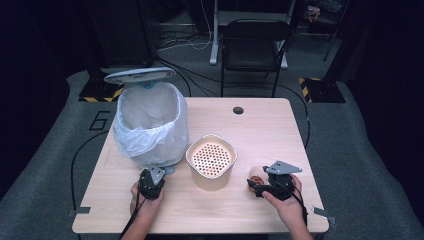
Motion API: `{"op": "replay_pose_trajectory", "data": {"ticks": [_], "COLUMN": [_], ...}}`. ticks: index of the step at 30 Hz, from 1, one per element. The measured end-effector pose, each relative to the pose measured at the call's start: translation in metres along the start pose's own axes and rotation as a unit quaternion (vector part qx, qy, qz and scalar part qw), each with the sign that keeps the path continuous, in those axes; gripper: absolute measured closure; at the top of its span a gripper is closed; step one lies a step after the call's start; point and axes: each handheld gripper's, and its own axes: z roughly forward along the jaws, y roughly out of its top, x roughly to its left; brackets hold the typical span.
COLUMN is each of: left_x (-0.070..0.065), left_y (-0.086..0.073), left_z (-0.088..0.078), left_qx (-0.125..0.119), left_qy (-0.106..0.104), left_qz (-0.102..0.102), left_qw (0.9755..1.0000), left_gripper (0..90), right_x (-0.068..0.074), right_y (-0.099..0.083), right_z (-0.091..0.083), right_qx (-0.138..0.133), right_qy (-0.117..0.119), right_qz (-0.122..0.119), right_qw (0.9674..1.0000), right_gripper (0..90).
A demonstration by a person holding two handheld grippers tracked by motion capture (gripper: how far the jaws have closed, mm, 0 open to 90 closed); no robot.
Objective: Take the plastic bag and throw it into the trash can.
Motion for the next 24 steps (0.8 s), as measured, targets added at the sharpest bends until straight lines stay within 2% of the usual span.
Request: {"op": "replay_pose_trajectory", "data": {"ticks": [6,11,13,17,20,24], "left_x": [0.0,0.0,0.0,0.0,0.0,0.0], "left_y": [0.0,0.0,0.0,0.0,0.0,0.0], "left_z": [0.0,-0.001,0.0,0.0,0.0,0.0], "left_qx": [0.001,0.005,0.002,-0.002,-0.001,-0.001], "left_qy": [0.001,0.0,0.001,0.002,0.002,0.001], "left_qz": [0.005,0.005,0.004,0.0,0.0,0.001], "left_qw": [1.0,1.0,1.0,1.0,1.0,1.0], "left_gripper": [89.2,89.2,89.1,89.2,89.2,89.1], "right_x": [-0.022,-0.031,-0.033,-0.038,-0.039,-0.037], "right_y": [-0.007,-0.011,-0.013,-0.017,-0.017,-0.014], "right_z": [-0.007,-0.01,-0.009,-0.009,-0.009,-0.012], "right_qx": [0.0,0.001,0.0,-0.009,-0.013,-0.024], "right_qy": [-0.035,-0.06,-0.061,-0.049,-0.052,-0.057], "right_qz": [0.025,0.032,0.035,0.059,0.071,0.069], "right_qw": [0.9991,0.9977,0.9975,0.997,0.996,0.9957], "right_gripper": [21.3,20.9,20.3,18.9,14.0,14.0]}}
